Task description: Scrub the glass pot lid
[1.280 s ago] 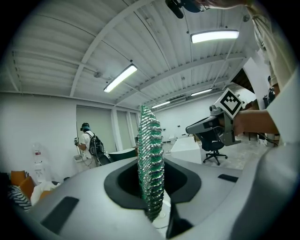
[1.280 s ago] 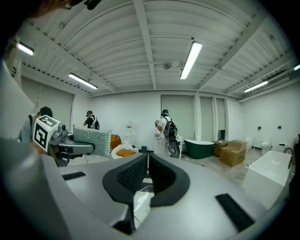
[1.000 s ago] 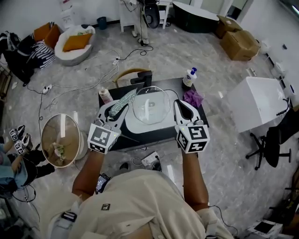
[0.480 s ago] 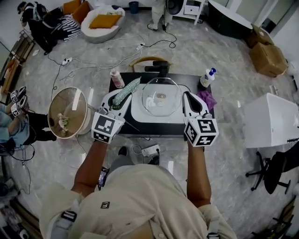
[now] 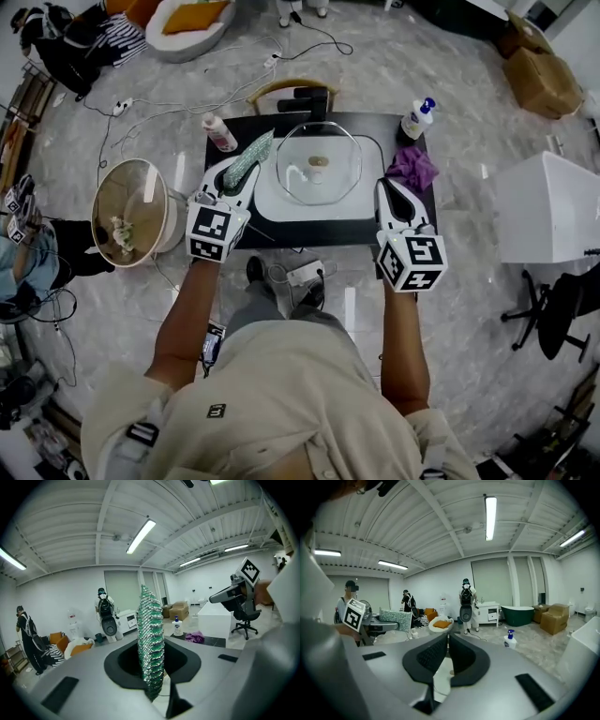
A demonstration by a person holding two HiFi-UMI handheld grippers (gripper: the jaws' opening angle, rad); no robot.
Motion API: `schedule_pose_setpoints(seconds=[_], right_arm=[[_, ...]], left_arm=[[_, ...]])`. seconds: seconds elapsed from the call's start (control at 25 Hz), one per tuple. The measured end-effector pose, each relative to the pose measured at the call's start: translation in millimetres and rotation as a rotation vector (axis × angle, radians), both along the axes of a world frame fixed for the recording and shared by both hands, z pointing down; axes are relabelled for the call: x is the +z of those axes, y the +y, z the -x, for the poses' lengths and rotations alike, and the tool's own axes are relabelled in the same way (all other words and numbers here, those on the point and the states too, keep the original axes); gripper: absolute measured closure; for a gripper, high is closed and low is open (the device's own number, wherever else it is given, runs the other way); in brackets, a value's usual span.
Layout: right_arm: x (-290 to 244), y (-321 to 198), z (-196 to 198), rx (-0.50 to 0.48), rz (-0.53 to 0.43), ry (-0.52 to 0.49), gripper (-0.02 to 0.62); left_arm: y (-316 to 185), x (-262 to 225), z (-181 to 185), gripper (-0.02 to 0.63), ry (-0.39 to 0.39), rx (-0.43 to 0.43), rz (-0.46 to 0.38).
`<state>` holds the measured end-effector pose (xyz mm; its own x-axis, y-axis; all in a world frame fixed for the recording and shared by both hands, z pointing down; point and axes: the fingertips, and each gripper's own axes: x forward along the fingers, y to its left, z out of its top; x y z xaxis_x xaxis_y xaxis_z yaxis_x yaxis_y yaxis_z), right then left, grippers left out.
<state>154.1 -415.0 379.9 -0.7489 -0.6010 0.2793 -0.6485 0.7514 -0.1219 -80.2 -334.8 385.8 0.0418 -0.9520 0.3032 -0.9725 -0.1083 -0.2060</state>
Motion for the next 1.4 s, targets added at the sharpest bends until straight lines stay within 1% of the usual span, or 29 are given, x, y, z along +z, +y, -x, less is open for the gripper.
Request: schedule_pose_setpoints(seconds=[0.12,0.24,0.4,0.48,0.56,0.72,0.84,1.16,1.32,1.4], right_arm=[[27.5,-5.3,-17.1,0.046,0.041,0.034,0.569],[53.1,-6.2,-24.6,0.078,0.089,0.081,0.569],[80.8,-14.9,-38.7,0.118,0.116,0.15,0.569],[100.3,-16.4,-50.3,0.156,0.148,0.167,0.569],[117.8,-15.5,-53.4,0.176,0.185,0.182,0.569],[139.5,-14.6,-49.4,0.162,0.206,0.227,0.569],[154.1,-22.7,-57.0,0.183,0.222,0.242,0.569],[186.0,-30.5,-64.1,0.214,0.273,0.262,0.568],[190.8,-33.7,-62.8,0.211,0.278,0.266,0.569],[192.5,-35.0,-67.9,0.22,0.28,0.264,0.569]], left_arm=[[-27.0,28.9,0.3,0.515,0.033,0.013,0.024],[-51.8,59.0,8.5,0.515,0.061,0.021,0.057],[-92.4,110.3,24.0,0.515,0.105,0.004,0.11],[-108.8,140.5,26.5,0.515,0.13,-0.003,0.147],[-123.0,166.6,32.9,0.515,0.144,-0.014,0.18],[-147.2,214.8,53.9,0.515,0.143,-0.076,0.239],[-163.3,241.0,58.1,0.515,0.15,-0.114,0.267],[-178.9,281.0,57.4,0.515,0.121,-0.134,0.314],[-182.3,296.0,65.4,0.515,0.073,-0.152,0.346],[-184.6,303.8,62.0,0.515,0.063,-0.15,0.367]])
